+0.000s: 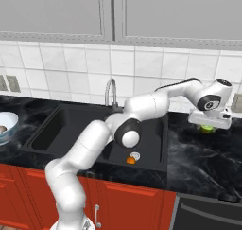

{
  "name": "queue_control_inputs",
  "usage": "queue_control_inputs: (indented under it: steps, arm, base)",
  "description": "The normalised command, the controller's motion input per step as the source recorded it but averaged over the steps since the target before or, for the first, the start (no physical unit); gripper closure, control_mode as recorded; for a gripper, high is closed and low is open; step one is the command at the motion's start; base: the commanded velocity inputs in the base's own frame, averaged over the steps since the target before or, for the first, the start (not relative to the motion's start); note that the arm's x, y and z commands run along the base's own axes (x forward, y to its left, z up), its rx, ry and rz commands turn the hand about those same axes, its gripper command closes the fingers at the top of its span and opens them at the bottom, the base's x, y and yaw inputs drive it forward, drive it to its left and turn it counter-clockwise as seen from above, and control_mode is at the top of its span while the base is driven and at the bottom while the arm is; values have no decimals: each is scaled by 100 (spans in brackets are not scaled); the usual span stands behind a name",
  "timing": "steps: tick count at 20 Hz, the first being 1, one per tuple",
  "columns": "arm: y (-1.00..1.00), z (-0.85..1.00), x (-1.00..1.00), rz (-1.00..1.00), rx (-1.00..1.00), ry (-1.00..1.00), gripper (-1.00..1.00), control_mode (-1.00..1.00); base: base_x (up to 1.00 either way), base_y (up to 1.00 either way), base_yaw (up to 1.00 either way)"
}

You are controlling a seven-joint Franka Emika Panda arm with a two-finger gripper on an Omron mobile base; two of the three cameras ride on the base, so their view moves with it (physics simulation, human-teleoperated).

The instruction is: There is a mixed pile of frozen fruits and vegetables on the counter. Locate all the frozen vegetables and place the items in a bowl on the counter. Take all the frozen fruits and defrost them in a running sink.

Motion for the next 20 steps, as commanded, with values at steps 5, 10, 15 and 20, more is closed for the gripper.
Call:
queue_control_inputs:
  steps: [5,10,15,20]
  arm:
    - [61,24,-20,0,0,7,100,-100]
    - [63,18,-39,0,0,1,100,-100]
    - [71,19,-45,0,0,4,100,-100]
    - [86,13,-41,0,0,1,100,-100]
  base:
    - [0,0,0]
    - [0,0,0]
    - [0,0,0]
    - [0,0,0]
